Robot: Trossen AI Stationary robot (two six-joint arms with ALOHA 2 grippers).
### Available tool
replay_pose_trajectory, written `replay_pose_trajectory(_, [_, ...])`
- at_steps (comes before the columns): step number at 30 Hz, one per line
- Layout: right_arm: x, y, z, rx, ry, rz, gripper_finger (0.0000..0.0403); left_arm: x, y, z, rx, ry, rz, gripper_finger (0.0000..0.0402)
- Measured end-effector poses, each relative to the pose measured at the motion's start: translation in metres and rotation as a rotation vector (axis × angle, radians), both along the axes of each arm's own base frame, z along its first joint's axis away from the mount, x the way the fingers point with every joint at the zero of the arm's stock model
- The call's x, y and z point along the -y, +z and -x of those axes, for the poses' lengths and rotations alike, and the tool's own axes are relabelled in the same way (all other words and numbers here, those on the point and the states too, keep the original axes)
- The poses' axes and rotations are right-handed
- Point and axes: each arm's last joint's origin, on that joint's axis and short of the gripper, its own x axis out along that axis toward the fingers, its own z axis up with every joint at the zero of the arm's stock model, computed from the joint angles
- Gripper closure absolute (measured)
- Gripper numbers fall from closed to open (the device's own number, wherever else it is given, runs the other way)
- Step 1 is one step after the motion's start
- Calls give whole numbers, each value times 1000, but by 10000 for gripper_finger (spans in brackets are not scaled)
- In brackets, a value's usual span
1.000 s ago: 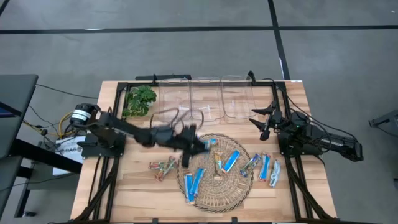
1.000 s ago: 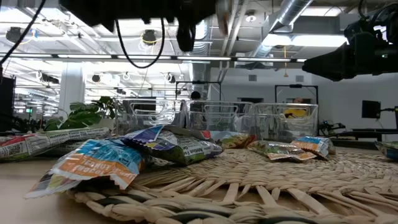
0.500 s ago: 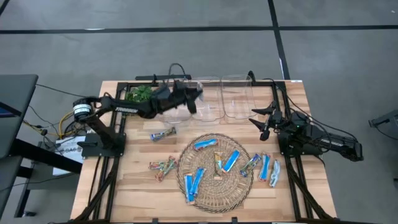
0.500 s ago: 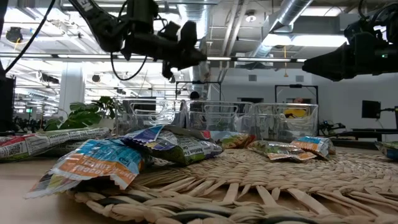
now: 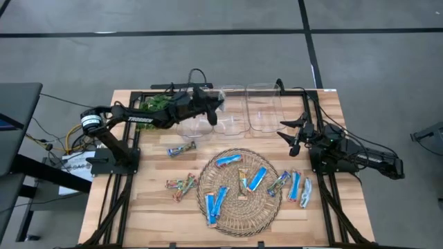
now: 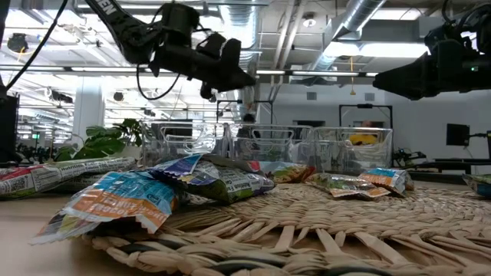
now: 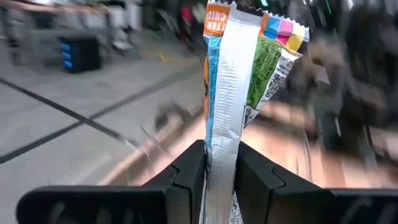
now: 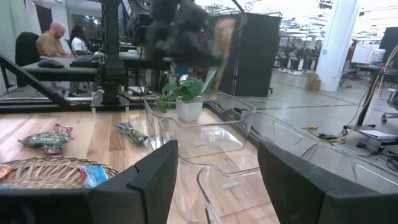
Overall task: Pick and place Granola Bars by type
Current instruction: Put the yellow granola bar into the middle transparent bin
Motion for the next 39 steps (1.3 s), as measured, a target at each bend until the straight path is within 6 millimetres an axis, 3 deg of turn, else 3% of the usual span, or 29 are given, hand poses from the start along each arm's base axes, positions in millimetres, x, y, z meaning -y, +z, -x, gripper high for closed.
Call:
replay_pose_trajectory(9, [0, 0, 0, 0, 0, 0, 188, 18, 9, -18, -390, -178, -318, 333])
replay_pose_trajectory(14, [0, 0, 0, 0, 0, 0, 188, 24, 11, -21, -484, -138, -424, 333])
replay_pose_trajectory(20, [0, 0, 0, 0, 0, 0, 188, 22, 11, -20, -519, -46, -449, 326])
replay_pose_trajectory(32, [0, 0, 0, 0, 0, 0, 188, 23, 12, -20, -485, -40, -414, 238])
replay_pose_trajectory(39, [0, 0, 0, 0, 0, 0, 188, 23, 13, -21, -456, -25, -368, 225])
